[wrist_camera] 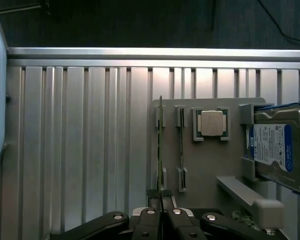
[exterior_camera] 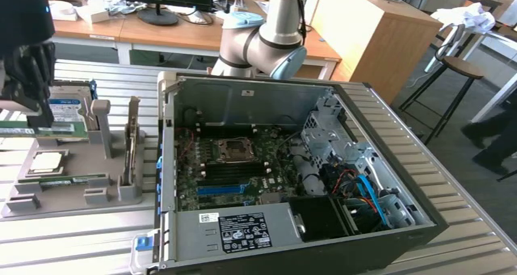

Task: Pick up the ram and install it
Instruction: 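Pick up the ram and move it above insertion slot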

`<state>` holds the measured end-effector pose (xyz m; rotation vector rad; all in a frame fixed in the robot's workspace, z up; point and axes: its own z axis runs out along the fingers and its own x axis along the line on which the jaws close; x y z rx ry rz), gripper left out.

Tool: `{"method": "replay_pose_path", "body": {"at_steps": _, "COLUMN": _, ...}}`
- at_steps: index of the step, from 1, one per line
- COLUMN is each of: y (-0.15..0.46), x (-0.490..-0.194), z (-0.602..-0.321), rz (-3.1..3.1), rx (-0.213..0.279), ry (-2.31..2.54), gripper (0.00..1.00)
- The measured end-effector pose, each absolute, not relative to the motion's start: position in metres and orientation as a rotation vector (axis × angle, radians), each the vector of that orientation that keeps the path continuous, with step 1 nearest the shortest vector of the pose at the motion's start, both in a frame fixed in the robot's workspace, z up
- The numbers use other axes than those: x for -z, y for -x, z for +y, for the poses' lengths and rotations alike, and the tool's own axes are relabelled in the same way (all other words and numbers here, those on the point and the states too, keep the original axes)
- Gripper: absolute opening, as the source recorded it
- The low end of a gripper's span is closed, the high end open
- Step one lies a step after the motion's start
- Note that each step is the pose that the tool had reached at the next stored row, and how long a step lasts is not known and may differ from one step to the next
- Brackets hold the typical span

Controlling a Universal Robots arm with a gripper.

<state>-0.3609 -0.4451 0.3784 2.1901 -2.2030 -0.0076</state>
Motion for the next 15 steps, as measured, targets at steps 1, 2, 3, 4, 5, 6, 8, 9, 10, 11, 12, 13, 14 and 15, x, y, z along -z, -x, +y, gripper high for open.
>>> {"method": "replay_pose_path", "body": {"at_steps": 1, "y": 0.361, "x": -0.381, "z": -0.445, "rz": -2.203, "rx": 0.008, "ry": -2.19, "gripper": 0.11}}
{"method": "replay_pose_path", "body": {"at_steps": 2, "y": 0.361, "x": -0.382, "z": -0.445, "rz": -2.204, "rx": 0.008, "ry": -2.189, "gripper": 0.11}}
{"method": "replay_pose_path", "body": {"at_steps": 3, "y": 0.361, "x": -0.383, "z": -0.445, "rz": -2.204, "rx": 0.007, "ry": -2.189, "gripper": 0.11}}
{"method": "replay_pose_path", "body": {"at_steps": 4, "y": 0.361, "x": -0.383, "z": -0.445, "rz": -2.204, "rx": 0.007, "ry": -2.189, "gripper": 0.11}}
{"method": "replay_pose_path", "body": {"at_steps": 5, "y": 0.361, "x": -0.383, "z": -0.445, "rz": -2.204, "rx": 0.007, "ry": -2.189, "gripper": 0.11}}
{"method": "replay_pose_path", "body": {"at_steps": 6, "y": 0.361, "x": -0.383, "z": -0.445, "rz": -2.204, "rx": 0.007, "ry": -2.189, "gripper": 0.11}}
{"method": "replay_pose_path", "body": {"at_steps": 8, "y": 0.361, "x": -0.383, "z": -0.445, "rz": -2.204, "rx": 0.007, "ry": -2.189, "gripper": 0.11}}
{"method": "replay_pose_path", "body": {"at_steps": 9, "y": 0.361, "x": -0.384, "z": -0.445, "rz": -2.204, "rx": 0.007, "ry": -2.189, "gripper": 0.11}}
{"method": "replay_pose_path", "body": {"at_steps": 10, "y": 0.361, "x": -0.385, "z": -0.445, "rz": -2.204, "rx": 0.008, "ry": -2.189, "gripper": 0.11}}
{"method": "replay_pose_path", "body": {"at_steps": 11, "y": 0.361, "x": -0.386, "z": -0.445, "rz": -2.204, "rx": 0.008, "ry": -2.189, "gripper": 0.11}}
{"method": "replay_pose_path", "body": {"at_steps": 12, "y": 0.361, "x": -0.388, "z": -0.445, "rz": -2.204, "rx": 0.007, "ry": -2.189, "gripper": 0.11}}
{"method": "replay_pose_path", "body": {"at_steps": 13, "y": 0.361, "x": -0.391, "z": -0.445, "rz": -2.204, "rx": 0.008, "ry": -2.189, "gripper": 0.11}}
{"method": "replay_pose_path", "body": {"at_steps": 14, "y": 0.361, "x": -0.393, "z": -0.445, "rz": -2.204, "rx": 0.007, "ry": -2.189, "gripper": 0.11}}
{"method": "replay_pose_path", "body": {"at_steps": 15, "y": 0.361, "x": -0.396, "z": -0.445, "rz": -2.204, "rx": 0.007, "ry": -2.189, "gripper": 0.11}}
